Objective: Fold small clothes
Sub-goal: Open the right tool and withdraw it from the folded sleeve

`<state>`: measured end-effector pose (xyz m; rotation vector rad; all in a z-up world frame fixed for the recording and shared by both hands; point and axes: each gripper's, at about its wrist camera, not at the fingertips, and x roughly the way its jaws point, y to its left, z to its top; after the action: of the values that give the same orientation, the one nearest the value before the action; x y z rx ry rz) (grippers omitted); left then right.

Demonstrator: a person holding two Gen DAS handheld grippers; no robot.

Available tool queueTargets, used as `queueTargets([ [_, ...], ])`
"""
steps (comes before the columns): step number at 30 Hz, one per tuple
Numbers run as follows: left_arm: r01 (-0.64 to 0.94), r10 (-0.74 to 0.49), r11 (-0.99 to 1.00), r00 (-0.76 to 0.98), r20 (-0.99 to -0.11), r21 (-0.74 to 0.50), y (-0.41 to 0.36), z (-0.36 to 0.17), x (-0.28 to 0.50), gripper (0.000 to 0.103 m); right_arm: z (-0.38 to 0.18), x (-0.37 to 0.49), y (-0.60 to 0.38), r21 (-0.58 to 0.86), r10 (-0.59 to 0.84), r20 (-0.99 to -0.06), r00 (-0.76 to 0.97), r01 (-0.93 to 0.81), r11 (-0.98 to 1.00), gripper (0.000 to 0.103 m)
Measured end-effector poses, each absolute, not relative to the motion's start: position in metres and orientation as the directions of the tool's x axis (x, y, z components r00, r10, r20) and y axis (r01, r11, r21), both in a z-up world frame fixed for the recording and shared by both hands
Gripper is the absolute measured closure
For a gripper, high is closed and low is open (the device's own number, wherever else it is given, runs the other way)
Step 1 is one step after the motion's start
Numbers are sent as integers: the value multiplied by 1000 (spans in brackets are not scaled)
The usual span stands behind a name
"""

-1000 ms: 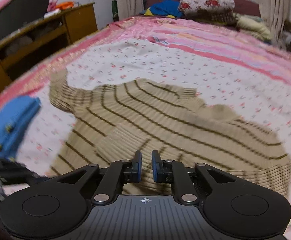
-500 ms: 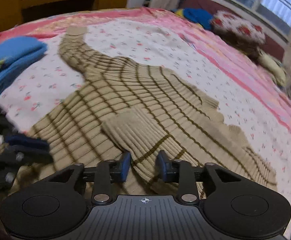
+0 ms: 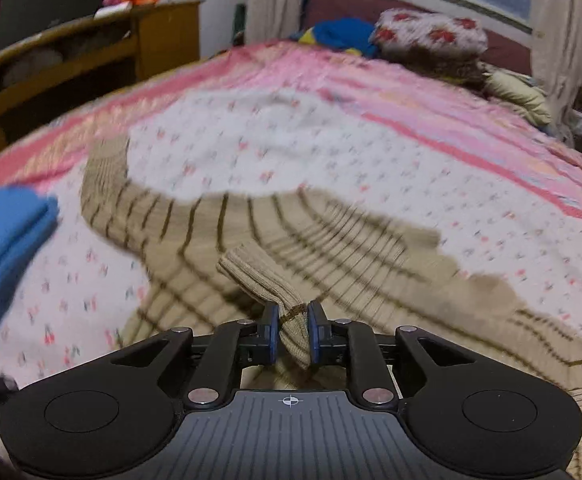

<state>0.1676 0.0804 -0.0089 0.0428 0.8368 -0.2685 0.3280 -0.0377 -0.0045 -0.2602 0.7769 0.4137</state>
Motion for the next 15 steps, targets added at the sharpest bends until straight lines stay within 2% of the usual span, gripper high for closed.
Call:
queueTargets([
  [4, 246, -214, 967, 639, -739, -67, 82, -10, 170, 84, 0, 323, -53, -4, 305, -710, 635, -437, 899, 83],
  [10, 230, -211, 971, 678, -704, -69, 75, 2, 189, 84, 13, 311, -83, -1, 307, -689, 656, -425, 905, 83],
  [15, 196, -189, 978, 720, -667, -65, 62, 11, 216, 84, 1, 312, -103, -18, 255, -707, 659, -377, 926, 83],
])
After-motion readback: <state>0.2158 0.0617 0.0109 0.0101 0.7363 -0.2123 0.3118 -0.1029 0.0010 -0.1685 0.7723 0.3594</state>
